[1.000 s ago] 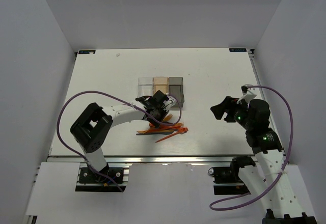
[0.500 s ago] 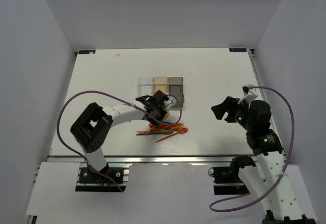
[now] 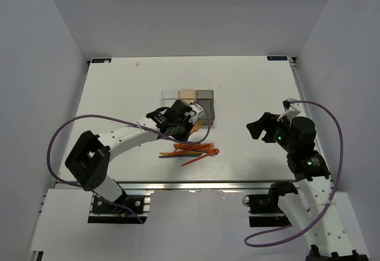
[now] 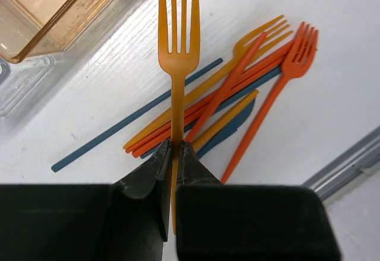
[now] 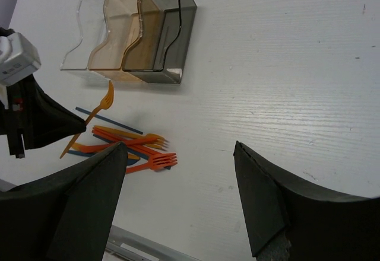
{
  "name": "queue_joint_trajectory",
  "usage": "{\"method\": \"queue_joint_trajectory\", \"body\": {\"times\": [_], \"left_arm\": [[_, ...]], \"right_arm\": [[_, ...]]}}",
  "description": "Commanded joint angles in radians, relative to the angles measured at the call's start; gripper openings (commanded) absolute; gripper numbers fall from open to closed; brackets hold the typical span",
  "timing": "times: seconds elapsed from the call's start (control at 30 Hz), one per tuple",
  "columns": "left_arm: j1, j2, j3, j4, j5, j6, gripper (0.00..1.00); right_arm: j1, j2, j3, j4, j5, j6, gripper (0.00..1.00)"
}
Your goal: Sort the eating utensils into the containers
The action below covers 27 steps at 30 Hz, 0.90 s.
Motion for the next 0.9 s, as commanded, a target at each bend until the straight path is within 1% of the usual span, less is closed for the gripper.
{"method": "queue_joint_trajectory", "body": {"times": [0.0,0.13,0.17,0.23,0.27,0.37,0.4,0.5,0.57,0.63,0.67,0.77,0.87], "left_arm": [[-0.004,-0.067,0.039,-0.032,0.062,0.010,0.00],[-0.004,-0.134,0.092,-0.037,-0.011,-0.030,0.00],[-0.002,-0.154,0.109,0.000,-0.105,-0.042,0.00],[-0.001,-0.197,0.132,0.032,-0.221,-0.082,0.00],[-0.001,-0.203,0.164,0.057,-0.338,-0.094,0.00],[0.016,-0.154,0.243,0.072,-0.473,-0.127,0.00],[0.022,-0.099,0.307,0.066,-0.570,-0.148,0.00],[0.076,-0.012,0.410,0.045,-0.696,-0.202,0.00],[0.128,0.044,0.416,0.098,-0.695,-0.196,0.00],[0.177,0.076,0.401,0.138,-0.654,-0.199,0.00],[0.189,0.082,0.387,0.193,-0.636,-0.197,0.00],[0.226,0.105,0.337,0.288,-0.597,-0.194,0.00],[0.257,0.130,0.301,0.357,-0.551,-0.185,0.00]], "right_arm": [[0.006,0.000,0.003,0.023,0.014,-0.016,0.78],[0.006,0.011,0.006,0.023,0.016,-0.016,0.77],[0.006,0.014,0.009,0.022,0.016,-0.016,0.78],[0.006,0.023,0.012,0.020,0.013,-0.016,0.78],[0.006,0.026,0.014,0.020,0.010,-0.016,0.78],[0.006,0.035,0.012,0.023,0.008,-0.016,0.78],[0.006,0.037,0.014,0.023,0.008,-0.016,0.78],[0.006,0.046,0.017,0.019,0.007,-0.016,0.78],[0.006,0.046,0.017,0.017,0.007,-0.016,0.78],[0.006,0.048,0.014,0.017,0.005,-0.016,0.78],[0.008,0.048,0.016,0.017,0.005,-0.016,0.78],[0.011,0.049,0.013,0.017,0.007,-0.016,0.78],[0.017,0.051,0.011,0.016,0.008,-0.017,0.78]]}}
